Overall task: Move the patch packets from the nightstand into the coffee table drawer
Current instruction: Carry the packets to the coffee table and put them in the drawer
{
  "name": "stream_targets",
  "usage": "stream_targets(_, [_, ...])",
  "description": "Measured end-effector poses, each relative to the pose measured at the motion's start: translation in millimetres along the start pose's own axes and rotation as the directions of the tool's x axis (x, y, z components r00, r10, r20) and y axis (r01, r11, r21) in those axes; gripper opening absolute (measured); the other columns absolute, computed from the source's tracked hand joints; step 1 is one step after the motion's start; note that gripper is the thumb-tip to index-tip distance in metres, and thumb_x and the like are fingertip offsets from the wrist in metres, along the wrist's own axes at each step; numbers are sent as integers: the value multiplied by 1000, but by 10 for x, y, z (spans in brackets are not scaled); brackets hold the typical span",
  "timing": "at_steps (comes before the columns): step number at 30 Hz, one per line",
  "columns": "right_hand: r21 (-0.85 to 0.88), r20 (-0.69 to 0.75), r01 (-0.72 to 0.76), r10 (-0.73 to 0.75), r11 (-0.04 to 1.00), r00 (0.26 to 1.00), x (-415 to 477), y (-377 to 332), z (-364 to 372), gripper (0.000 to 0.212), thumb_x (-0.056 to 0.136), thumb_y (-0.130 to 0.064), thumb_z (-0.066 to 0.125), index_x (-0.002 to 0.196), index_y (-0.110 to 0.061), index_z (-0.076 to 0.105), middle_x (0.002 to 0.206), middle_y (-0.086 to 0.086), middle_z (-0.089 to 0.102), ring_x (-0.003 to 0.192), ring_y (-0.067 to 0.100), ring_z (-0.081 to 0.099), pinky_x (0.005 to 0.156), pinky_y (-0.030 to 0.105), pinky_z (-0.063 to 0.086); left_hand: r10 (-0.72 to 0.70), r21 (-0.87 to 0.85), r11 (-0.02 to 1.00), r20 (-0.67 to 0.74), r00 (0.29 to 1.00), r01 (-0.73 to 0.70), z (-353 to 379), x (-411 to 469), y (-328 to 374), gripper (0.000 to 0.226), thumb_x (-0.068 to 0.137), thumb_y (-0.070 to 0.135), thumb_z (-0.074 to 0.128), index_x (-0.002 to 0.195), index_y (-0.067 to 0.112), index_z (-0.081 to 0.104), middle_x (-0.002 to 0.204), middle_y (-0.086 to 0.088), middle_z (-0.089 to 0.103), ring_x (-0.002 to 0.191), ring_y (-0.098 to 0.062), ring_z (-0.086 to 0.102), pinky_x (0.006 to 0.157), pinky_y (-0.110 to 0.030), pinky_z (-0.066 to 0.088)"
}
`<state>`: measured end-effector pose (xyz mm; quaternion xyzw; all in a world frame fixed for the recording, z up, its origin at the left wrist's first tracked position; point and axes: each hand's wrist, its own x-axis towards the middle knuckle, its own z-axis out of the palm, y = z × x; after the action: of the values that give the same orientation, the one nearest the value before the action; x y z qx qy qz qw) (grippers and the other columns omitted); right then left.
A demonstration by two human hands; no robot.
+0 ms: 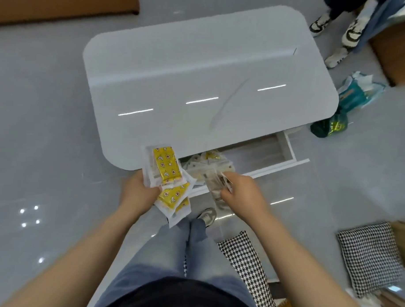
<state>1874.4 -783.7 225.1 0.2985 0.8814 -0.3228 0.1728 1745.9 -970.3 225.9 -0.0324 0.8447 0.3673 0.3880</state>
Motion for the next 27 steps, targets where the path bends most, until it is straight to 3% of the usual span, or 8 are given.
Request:
stream_targets(2, [-49, 35, 35, -33, 998, 999, 72, -74, 54, 6, 81, -11, 52, 85, -10, 56, 70, 4, 58, 63, 22, 53, 52, 29, 38, -27, -54, 998, -12, 1000, 26, -76, -12, -79, 18, 71, 26, 68, 70, 38, 55, 77, 13, 60, 89, -27, 63, 84, -50, 54])
stream_targets(5, [-94, 80, 83, -75, 992, 994, 158, -229, 145, 5, 82, -11, 51, 80, -16, 50, 66, 1, 52, 60, 20, 47, 47, 27, 30, -71, -92, 993, -34, 997, 68, -221, -17, -204, 15, 66, 29, 65, 70, 38, 54, 84, 4, 62, 92, -29, 64, 84, -50, 54])
stream_targets(10, [-116, 117, 127, -113, 985, 987, 268, -518, 272, 7, 83, -10, 52, 87, -14, 55, 64, -1, 49, 60, 20, 44, 46, 27, 28, -92, -112, 990, -49, 995, 86, -456, 0, -416, 13, 60, 36, 54, 72, 38, 52, 89, 0, 64, 90, -29, 64, 83, -45, 54])
stream_targets(14, [-141, 107, 138, -124, 980, 987, 337, -640, 336, 3, 82, -10, 52, 84, -11, 54, 58, -2, 44, 54, 18, 39, 44, 27, 24, -96, -98, 991, -52, 994, 91, -548, 53, -537, 10, 70, 31, 62, 74, 35, 53, 91, -3, 65, 89, -30, 64, 83, -46, 55])
stream_targets(17, [-155, 122, 152, -134, 976, 983, 360, -677, 323, 4, 81, -9, 53, 84, -8, 55, 65, 4, 52, 54, 16, 40, 45, 27, 23, -107, -103, 990, -65, 992, 100, -554, 94, -606, 21, 82, 16, 65, 77, 34, 56, 94, -4, 66, 91, -31, 65, 83, -48, 55])
stream_targets(22, [-156, 149, 165, -142, 974, 978, 407, -609, 232, 13, 82, -8, 52, 92, -13, 59, 61, -3, 48, 51, 7, 39, 45, 24, 25, -110, -105, 989, -86, 990, 101, -495, 110, -626, 15, 83, 17, 65, 91, 28, 61, 95, -3, 68, 89, -27, 65, 81, -45, 56])
stream_targets(27, [-221, 178, 208, -171, 953, 969, 533, -382, 107, 13, 81, -7, 53, 92, -6, 61, 70, 5, 56, 61, 21, 45, 46, 21, 25, -142, -133, 983, -107, 984, 128, -273, 94, -564, 18, 82, 15, 66, 96, 26, 63, 99, -3, 69, 90, -26, 65, 81, -45, 56])
